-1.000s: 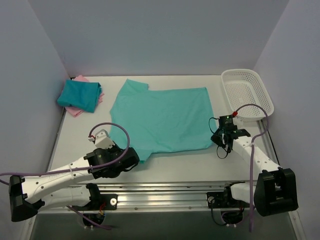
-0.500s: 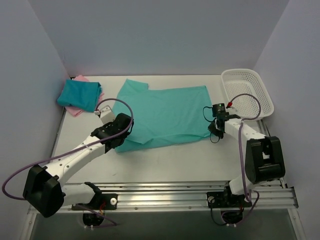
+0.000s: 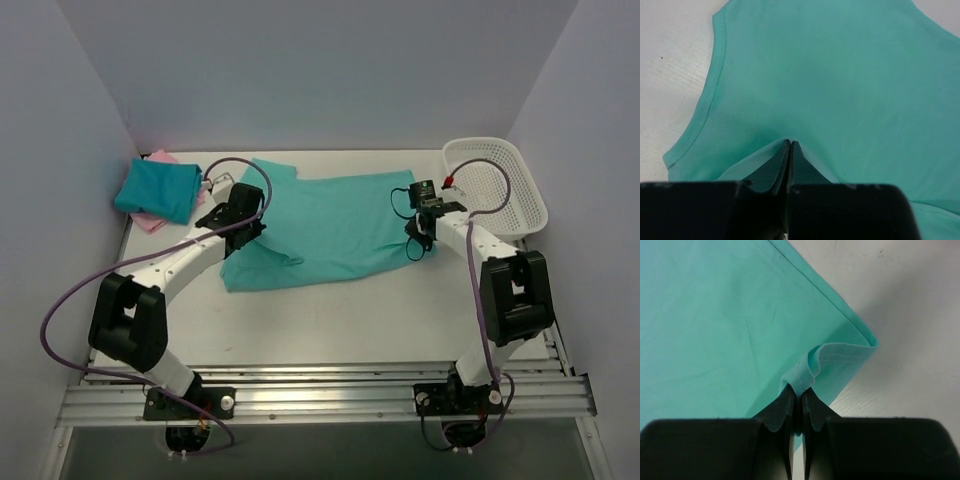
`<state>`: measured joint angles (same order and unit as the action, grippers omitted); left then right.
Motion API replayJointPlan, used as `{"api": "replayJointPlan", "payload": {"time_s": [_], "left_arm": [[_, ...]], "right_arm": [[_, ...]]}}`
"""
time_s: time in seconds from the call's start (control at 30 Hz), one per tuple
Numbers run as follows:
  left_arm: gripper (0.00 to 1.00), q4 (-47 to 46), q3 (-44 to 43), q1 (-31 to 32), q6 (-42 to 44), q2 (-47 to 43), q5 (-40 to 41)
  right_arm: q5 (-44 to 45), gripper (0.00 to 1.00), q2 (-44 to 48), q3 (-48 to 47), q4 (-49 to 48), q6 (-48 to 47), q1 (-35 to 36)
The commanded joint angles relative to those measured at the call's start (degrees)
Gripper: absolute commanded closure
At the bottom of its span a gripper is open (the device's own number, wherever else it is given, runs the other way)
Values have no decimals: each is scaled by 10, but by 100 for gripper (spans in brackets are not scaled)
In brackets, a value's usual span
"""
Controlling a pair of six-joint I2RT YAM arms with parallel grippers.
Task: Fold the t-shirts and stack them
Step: Fold the tshirt
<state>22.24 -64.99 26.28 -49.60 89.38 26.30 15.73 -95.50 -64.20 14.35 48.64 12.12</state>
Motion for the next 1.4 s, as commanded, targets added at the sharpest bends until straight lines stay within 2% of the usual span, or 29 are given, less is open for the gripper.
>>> {"api": "replayJointPlan", "payload": {"time_s": [0.0, 0.17, 0.2, 0.27, 0.3, 0.33, 0.37, 0.4, 0.43, 0.47, 0.5, 0.6, 0.67, 0.77, 0.87, 0.9, 0.97, 1.0, 1.07, 1.2, 1.37], "left_arm": [[98, -48, -45, -32, 31, 42, -42], [98, -67, -89, -68, 53, 101, -79], [94, -80, -101, -89, 66, 138, -111], [80, -77, -148, -117, 82, 206, -158], [59, -16, -249, -130, 94, 302, -193], [48, 32, -317, -148, 100, 355, -204], [42, 91, -460, -153, 107, 399, -211], [38, 169, -506, -153, 109, 457, -203], [32, 174, -529, -152, 113, 465, -187], [18, 167, -533, -153, 116, 461, -188], [9, 135, -515, -156, 116, 439, -195], [7, 102, -496, -178, 116, 400, -215], [7, 115, -514, -186, 122, 378, -216], [7, 141, -541, -186, 138, 355, -209], [7, 143, -524, -186, 143, 318, -204], [7, 137, -516, -186, 144, 298, -200], [7, 133, -494, -185, 145, 280, -195], [8, 131, -488, -186, 145, 266, -190], [8, 129, -476, -186, 144, 252, -179], [11, 104, -397, -183, 136, 198, -171], [11, 55, -279, -168, 129, 116, -150]], "right_arm": [[39, 100, -30, -36, 38, 13, 4], [53, 100, -80, -59, 38, 19, 6], [59, 100, -92, -64, 34, 23, 5], [62, 100, -139, -93, 32, 26, 4], [61, 100, -162, -109, 47, 31, 4], [55, 100, -203, -142, 53, 31, 4], [47, 100, -220, -159, 68, 33, 6], [48, 100, -235, -173, 73, 35, 11], [50, 100, -250, -184, 74, 37, 13], [56, 100, -254, -198, 78, 38, 14], [61, 100, -254, -203, 79, 41, 14], [69, 100, -254, -224, 90, 44, 5], [68, 100, -260, -241, 116, 46, -4], [75, 92, -250, -253, 128, 51, -7], [77, 65, -224, -226, 118, 53, -7], [77, 50, -217, -218, 117, 54, -7], [89, 34, -201, -196, 115, 57, -7], [95, 18, -197, -189, 116, 60, -10], [111, 9, -192, -180, 120, 65, -11], [125, 0, -201, -195, 127, 64, -17], [158, 0, -224, -267, 163, 67, -28]]}}
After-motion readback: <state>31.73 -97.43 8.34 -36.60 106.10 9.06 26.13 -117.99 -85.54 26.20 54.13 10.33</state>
